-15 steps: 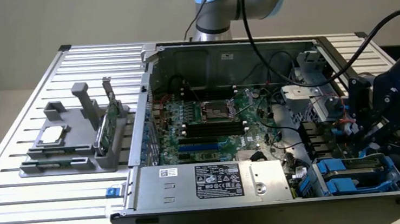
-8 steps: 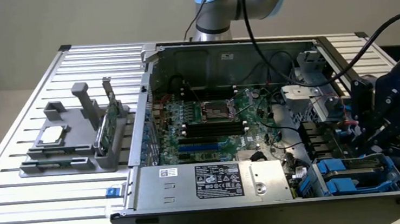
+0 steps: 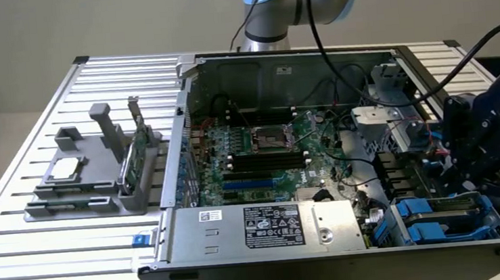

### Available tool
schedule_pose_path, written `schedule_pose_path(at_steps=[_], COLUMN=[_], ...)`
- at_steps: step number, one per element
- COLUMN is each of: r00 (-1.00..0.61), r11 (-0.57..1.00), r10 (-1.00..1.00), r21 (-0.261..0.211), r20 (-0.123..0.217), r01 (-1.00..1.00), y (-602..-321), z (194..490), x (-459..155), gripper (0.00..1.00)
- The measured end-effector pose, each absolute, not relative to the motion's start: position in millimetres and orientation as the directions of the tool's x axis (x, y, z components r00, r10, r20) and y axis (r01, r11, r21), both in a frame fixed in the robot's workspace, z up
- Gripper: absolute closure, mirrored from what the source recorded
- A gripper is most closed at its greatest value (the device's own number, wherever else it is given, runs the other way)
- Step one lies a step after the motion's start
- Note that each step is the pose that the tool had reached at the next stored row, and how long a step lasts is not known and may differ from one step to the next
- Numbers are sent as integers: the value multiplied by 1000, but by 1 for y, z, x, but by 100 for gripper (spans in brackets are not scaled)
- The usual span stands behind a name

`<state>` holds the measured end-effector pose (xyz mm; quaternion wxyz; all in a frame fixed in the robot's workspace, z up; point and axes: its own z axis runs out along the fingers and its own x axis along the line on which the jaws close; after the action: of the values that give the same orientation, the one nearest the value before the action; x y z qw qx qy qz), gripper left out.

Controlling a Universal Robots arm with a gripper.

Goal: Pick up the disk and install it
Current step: 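Insert the disk into the insertion slot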

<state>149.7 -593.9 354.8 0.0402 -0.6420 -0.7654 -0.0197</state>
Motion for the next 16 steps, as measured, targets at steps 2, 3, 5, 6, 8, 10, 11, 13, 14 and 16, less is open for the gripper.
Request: schedule_pose_path(at_steps=[2,3,5,6,8,10,11,13,14,16], r00=[-137,-119,-83,-64,-29,7,23,48,58,71], r11=[140,122,85,66,31,-6,-21,-47,-57,-69], r10=[987,989,993,994,996,996,996,995,995,994], r21=[-21,-21,-21,-21,-22,-21,-22,-22,-22,-23], r20=[87,87,87,87,87,87,87,87,86,83], r01=[990,992,996,998,999,1000,1000,999,998,997], y=[-594,-594,-594,-594,-594,-594,-594,-594,-594,-594], z=[354,354,353,352,351,351,351,351,350,350], x=[150,150,150,150,150,150,150,150,150,151], gripper=[84,84,84,84,84,84,84,84,84,84])
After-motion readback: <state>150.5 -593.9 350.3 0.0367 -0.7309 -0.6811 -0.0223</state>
